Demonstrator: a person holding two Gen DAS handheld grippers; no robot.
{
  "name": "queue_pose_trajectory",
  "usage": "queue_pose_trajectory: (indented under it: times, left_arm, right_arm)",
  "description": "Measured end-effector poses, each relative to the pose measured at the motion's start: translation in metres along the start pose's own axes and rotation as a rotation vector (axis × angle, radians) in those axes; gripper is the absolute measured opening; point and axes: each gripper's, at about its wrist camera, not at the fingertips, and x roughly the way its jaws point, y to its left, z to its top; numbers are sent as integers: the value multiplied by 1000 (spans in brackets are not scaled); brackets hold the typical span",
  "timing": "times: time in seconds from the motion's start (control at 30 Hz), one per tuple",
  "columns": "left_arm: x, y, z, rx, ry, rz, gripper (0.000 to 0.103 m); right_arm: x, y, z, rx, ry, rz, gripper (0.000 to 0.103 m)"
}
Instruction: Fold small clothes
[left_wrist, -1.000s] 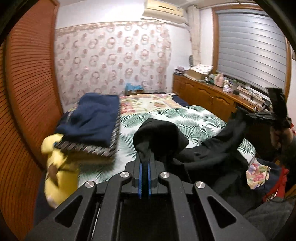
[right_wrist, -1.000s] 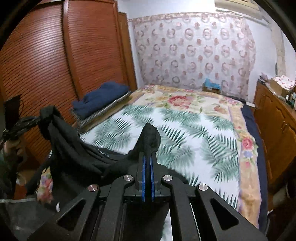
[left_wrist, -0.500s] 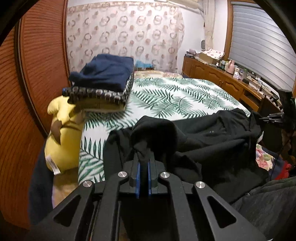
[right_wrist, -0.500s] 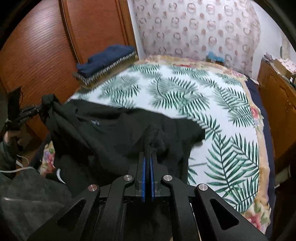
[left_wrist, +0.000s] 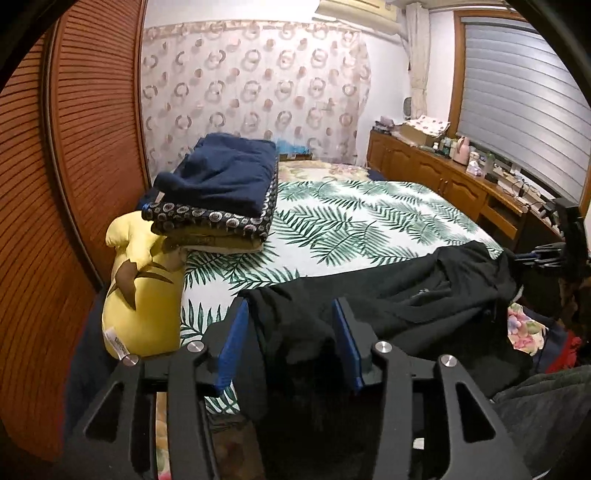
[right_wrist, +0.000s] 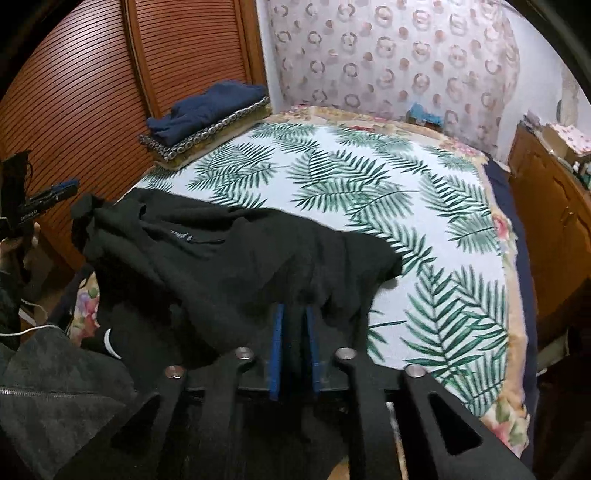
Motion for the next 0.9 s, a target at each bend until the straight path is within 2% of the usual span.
queue_pose_trajectory:
  times: [0.03, 0.07, 0.17, 0.33, 0.4, 0.5, 0.67, 0.77, 0.9]
  left_arm:
    - [5, 1, 0, -7, 6, -1, 70]
    - [9, 3, 1, -15, 9, -4, 80]
    - [23, 7, 3, -33, 29, -23, 80]
    - [38, 13, 13, -49, 34, 5, 80]
    - [43, 17, 19, -56, 31, 11, 80]
    - [55, 27, 27, -77, 36, 24, 80]
    - [84, 38, 29, -87, 89, 37, 80]
    - [103, 43, 23, -106, 147, 40, 80]
    - [115, 40, 12, -105, 180, 31, 80]
  right_arm:
    - [-2, -1, 2, 7, -8, -1, 29]
    - [-5, -3, 2, 12, -18, -4, 35]
    - [-9, -10, 3, 20, -32, -20, 37]
    - [-6, -16, 4, 27, -40, -30, 39]
    - [0, -19, 5, 35, -48, -35, 48]
    - [11, -28, 10, 51, -69, -32, 52]
    - [40, -48, 17, 92, -62, -63, 52]
    - [60, -60, 22, 126, -42, -71, 52]
    - [79, -71, 28, 167, -34, -48, 54]
